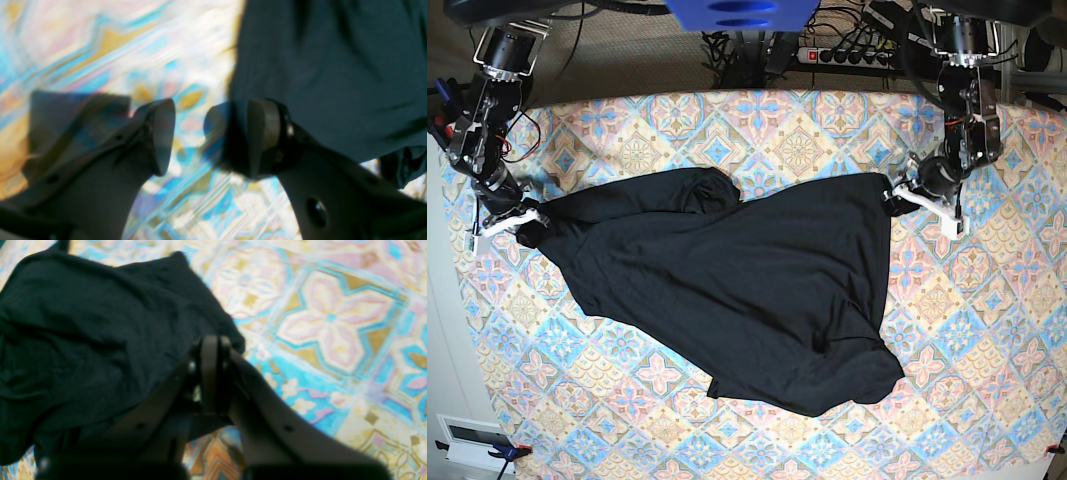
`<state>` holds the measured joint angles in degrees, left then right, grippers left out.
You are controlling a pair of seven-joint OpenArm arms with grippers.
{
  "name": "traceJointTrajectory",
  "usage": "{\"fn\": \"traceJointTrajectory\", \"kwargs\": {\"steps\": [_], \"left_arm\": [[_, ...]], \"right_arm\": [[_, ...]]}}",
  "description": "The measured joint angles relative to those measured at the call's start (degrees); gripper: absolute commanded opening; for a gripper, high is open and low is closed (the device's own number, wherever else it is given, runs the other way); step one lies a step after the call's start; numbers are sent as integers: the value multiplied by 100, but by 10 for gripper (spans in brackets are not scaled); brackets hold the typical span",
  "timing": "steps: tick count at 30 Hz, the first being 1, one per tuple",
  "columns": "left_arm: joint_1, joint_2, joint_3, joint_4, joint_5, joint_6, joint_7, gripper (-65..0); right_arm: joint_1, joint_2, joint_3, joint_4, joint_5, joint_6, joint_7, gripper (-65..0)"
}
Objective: Layout the t-shirt on the table in an organized manner, then fold the t-shirt properly
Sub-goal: 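Pull the shirt edge with the left gripper outward to spread the shirt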
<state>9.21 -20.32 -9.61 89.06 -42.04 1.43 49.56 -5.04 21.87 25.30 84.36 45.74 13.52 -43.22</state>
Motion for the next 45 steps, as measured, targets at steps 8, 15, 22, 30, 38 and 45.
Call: {"fn": "traceJointTrajectory", "kwargs": {"steps": [8,15,22,30,38,45], "left_arm": [[-256,251,752,-59,186,52,-310,-314],[-302,485,964,-39,181,50,-330,-317],[-339,562,1040,-90,-22,-9,-179,-552],[-588,682,-107,-170,-2,13,334,-650],[-822,61,-1032,-149,-24,-2,249,-650],[-789,-372,-1945,-155,7,22,223,-650]], "right_arm": [[-2,-9,-2,7,-7,2,-11,-650],[24,-4,-2,197,0,24,2,-650],[15,-9,-2,210,-2,22,-13,-650],[11,-7,-2,243,-9,17,-15,-650],[-2,7,-249,444,33,44,-138,-650],[0,-15,-966,673,-11,9,-177,-650]]}}
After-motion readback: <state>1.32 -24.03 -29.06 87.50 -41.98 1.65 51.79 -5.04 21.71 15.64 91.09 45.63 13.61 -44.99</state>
